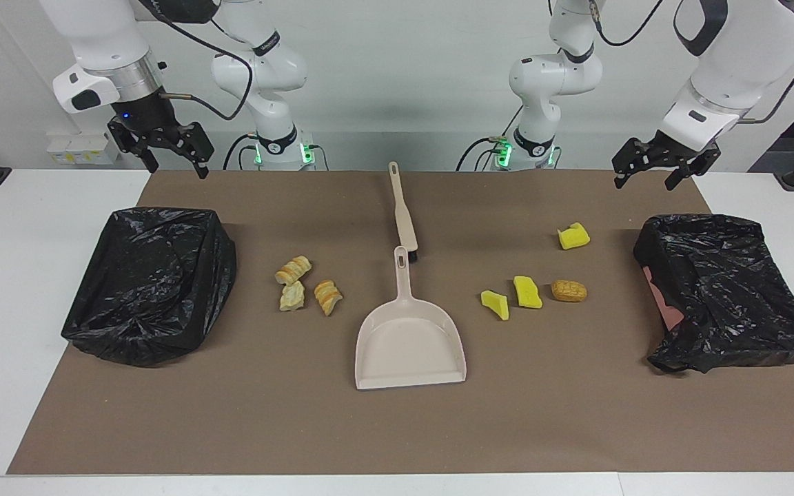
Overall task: Sweep and dump trash in bin
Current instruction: 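Reach the left gripper over the sponges toward the beige brush handle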
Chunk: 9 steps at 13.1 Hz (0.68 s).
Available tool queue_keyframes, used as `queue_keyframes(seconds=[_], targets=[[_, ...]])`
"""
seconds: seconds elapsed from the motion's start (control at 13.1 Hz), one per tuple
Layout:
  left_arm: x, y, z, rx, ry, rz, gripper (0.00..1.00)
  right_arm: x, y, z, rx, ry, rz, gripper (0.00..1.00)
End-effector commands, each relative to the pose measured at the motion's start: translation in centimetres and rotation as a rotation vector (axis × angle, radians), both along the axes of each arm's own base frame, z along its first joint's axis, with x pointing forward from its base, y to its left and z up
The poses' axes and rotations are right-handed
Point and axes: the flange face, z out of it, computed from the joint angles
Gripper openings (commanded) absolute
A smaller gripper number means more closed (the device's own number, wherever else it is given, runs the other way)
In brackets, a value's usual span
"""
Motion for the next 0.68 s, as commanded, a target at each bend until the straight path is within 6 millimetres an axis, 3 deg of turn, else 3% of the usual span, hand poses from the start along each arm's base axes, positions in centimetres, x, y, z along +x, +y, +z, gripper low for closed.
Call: queue_keyframes(seconds=[0.0,0.3,0.61], targets=[[-0.5,-0.3,0.0,-0.019,0.011,-0.016,1.00,-0.4,-0.1,0.2,0.018,-0.002,0.019,1.00],[-0.5,-2.3,-2.1,-0.111,0.050,-0.037,1.00,0.0,-0.7,0.4,0.017,-0.018,0.008,1.00],[-1.5,-10.0,-5.8,-0.181,0.047,-0.160,1.00,-0.6,-1.0,0.2,0.010,0.010,0.004,1.00]])
